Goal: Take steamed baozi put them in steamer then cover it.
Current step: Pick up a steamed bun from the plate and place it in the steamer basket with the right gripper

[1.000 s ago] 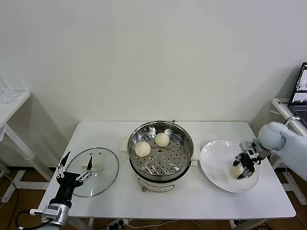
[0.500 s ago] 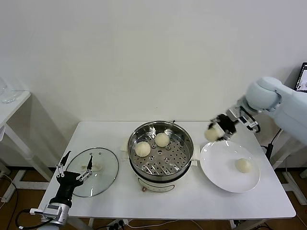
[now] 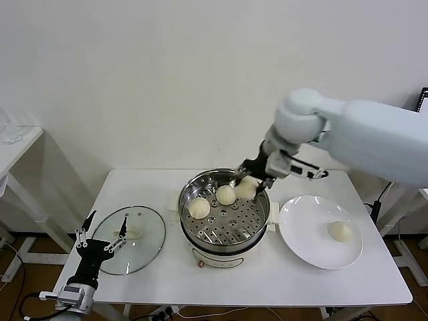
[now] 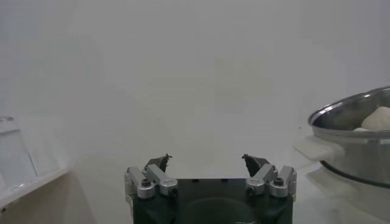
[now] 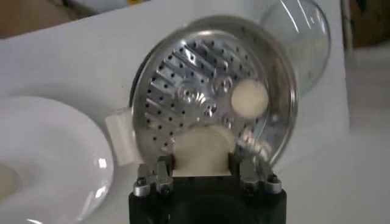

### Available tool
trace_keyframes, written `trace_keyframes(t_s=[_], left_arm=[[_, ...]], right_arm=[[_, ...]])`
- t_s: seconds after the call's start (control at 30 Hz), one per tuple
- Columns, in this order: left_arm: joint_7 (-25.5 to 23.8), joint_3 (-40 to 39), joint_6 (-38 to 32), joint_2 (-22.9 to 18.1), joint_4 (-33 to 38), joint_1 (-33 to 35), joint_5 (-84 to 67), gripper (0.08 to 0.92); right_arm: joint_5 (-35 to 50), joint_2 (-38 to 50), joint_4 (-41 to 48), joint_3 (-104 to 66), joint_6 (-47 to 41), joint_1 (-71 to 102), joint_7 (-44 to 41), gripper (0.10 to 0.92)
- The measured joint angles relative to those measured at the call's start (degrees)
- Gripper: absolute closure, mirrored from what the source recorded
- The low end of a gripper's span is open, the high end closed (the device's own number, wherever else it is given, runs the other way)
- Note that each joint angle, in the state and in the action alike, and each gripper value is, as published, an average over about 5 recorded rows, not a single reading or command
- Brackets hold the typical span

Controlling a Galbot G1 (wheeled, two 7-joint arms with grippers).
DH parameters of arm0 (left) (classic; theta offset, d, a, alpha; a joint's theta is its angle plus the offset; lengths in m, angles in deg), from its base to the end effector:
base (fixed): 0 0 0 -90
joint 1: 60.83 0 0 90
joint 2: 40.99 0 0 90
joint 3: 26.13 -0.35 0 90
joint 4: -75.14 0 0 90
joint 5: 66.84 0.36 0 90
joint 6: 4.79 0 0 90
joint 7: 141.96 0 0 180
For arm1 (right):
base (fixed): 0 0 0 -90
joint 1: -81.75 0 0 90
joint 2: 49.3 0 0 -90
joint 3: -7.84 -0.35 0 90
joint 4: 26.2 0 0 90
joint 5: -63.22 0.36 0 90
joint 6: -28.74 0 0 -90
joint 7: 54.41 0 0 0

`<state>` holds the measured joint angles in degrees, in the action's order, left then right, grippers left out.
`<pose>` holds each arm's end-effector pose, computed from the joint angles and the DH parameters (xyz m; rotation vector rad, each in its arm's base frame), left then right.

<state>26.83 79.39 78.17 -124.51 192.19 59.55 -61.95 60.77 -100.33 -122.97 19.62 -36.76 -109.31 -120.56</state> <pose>0.1778 0.1063 -0.3076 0.0490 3.0602 0.5087 0.4647 0.0787 0.0165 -1.9890 0.3891 -2.2898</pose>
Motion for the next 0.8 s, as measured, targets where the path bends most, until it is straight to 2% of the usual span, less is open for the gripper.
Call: trace_keyframes(t_s=[0.47,0.8], left_arm=[[-0.1,0.4,0.0,0.1,-1.3,-0.7,-0.2,0.177],[-0.2,0.7,-0.2,0.1,-2.0,-0.8,-0.2,0.177]], right_arm=[[-3.0,-6.1,-0.4,4.0,3.7,3.1,1.2,0.403],[-4.8,-9.0,1.9,4.8,3.9,6.6,1.6,0.373]])
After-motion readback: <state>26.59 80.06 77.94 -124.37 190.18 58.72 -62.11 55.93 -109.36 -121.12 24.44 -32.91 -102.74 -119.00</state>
